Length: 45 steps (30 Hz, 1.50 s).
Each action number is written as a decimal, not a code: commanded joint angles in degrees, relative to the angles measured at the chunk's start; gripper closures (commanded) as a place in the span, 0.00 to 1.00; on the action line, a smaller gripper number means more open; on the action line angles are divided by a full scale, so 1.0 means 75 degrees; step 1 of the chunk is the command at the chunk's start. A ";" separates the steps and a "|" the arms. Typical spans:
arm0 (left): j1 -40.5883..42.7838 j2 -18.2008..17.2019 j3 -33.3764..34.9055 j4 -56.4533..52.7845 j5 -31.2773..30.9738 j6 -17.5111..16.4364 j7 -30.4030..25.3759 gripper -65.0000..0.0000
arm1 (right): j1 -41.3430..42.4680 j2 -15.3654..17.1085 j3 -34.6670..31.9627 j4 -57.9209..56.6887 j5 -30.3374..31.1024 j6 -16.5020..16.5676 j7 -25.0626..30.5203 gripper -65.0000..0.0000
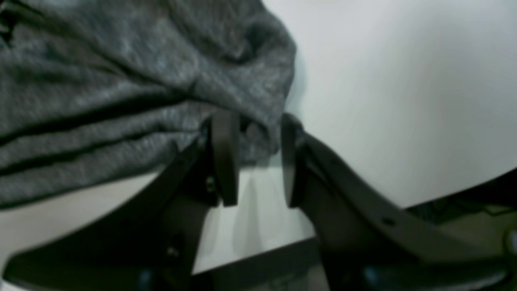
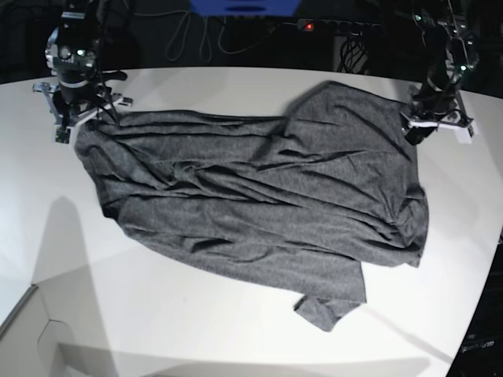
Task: Layout the t-shirt on the table in an organized manner, then fold the t-shirt properly
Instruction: 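Lift the shirt edge with the left gripper and pull it outward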
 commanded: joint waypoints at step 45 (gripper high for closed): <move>0.1476 0.0181 -0.1523 0.1655 -0.0074 -0.0699 0.1852 1.00 | 0.0068 0.0044 -0.0204 0.0327 0.0016 -0.0001 0.0149 0.71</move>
